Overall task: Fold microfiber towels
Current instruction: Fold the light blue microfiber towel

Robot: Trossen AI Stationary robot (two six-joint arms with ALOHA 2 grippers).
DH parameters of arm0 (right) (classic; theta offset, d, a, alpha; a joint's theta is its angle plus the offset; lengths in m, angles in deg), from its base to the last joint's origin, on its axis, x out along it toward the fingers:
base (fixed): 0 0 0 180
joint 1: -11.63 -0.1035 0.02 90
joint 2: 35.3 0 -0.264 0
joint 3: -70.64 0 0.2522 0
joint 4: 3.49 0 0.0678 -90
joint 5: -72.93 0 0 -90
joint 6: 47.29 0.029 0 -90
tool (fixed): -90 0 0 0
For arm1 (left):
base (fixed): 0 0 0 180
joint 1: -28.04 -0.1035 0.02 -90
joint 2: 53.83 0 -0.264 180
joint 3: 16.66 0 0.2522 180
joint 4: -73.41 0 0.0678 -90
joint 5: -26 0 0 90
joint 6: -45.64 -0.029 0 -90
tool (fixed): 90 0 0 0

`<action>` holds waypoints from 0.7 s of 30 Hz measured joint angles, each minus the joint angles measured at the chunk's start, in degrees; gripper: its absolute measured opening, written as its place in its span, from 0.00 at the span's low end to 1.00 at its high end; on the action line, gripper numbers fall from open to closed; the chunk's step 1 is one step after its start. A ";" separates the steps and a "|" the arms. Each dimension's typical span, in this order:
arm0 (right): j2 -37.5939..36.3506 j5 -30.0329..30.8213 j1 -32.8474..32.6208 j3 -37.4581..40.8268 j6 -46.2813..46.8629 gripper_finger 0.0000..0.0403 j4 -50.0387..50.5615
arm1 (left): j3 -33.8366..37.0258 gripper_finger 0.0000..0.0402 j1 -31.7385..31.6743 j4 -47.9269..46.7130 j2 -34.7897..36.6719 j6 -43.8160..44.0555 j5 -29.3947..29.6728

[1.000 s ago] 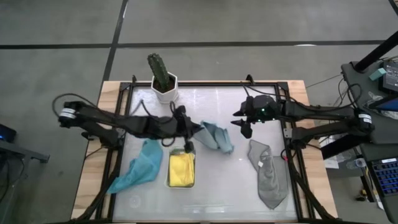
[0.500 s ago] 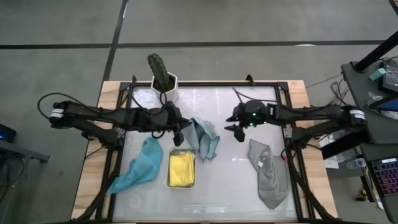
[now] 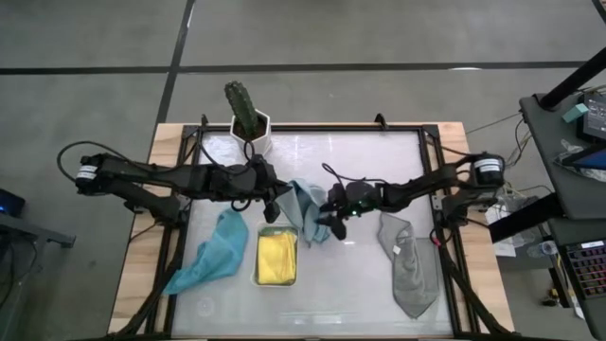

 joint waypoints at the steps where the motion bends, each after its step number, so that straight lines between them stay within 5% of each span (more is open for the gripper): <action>1: 0.81 1.52 -0.24 -0.02 -0.18 0.48 -1.38 | 0.02 0.00 0.00 0.00 0.00 0.00 -0.02; 8: 3.44 3.58 -0.68 -0.11 -0.90 0.39 -8.11 | 0.02 0.00 0.00 0.02 0.00 0.00 -0.13; 14: 2.01 5.11 -2.47 -0.11 -5.37 0.07 -8.13 | 0.04 0.00 0.00 0.09 0.00 0.00 -0.13; 21: -10.37 4.96 -2.33 -1.09 -10.50 0.02 9.66 | -0.85 0.00 -0.02 0.16 1.65 -0.03 -3.99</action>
